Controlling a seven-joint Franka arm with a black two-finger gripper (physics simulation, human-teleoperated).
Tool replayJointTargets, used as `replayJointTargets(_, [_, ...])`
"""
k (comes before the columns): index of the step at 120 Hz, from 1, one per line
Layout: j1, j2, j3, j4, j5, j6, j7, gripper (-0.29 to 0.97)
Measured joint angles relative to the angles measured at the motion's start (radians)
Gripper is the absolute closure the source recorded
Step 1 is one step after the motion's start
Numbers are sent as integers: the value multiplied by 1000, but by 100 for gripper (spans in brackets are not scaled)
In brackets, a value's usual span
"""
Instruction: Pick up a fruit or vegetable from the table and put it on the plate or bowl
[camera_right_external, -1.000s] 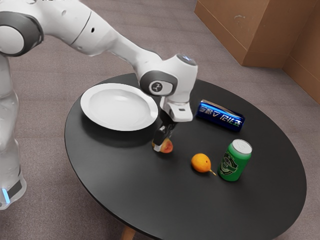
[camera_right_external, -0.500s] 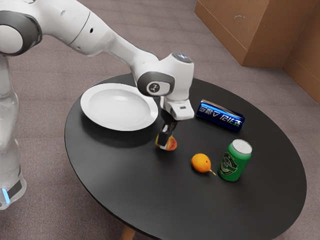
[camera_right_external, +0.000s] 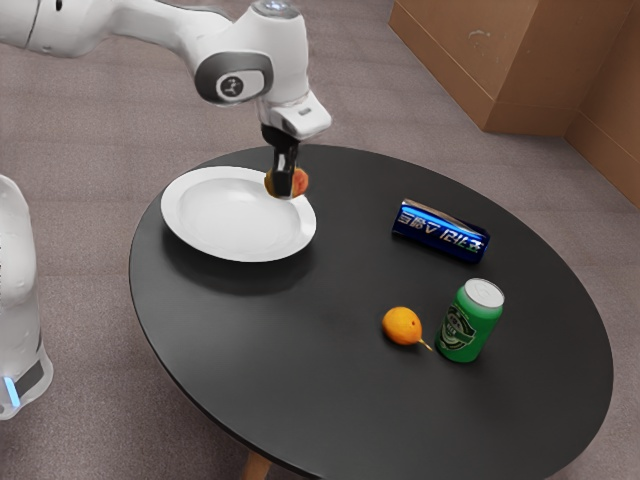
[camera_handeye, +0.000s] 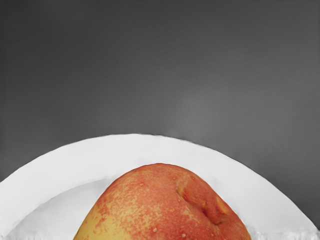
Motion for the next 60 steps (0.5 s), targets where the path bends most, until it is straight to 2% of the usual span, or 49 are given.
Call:
replayJointTargets(10, [66,-30,0,-39,-24,-8,-16,41])
replayJointTargets(20, [92,-49,-4,-69,-47,-18,-34,22])
replayJointTargets(34, [108,-61,-4,-62,-64,-24,-56,10])
replayJointTargets(42, [100,-70,-42,14,-84,-27,-89,6])
replayJointTargets(51, [65,-28,-96,177,-93,-53,-202,4])
replayJointTargets(60, [-57,85,-117,402,-69,-178,-444,2])
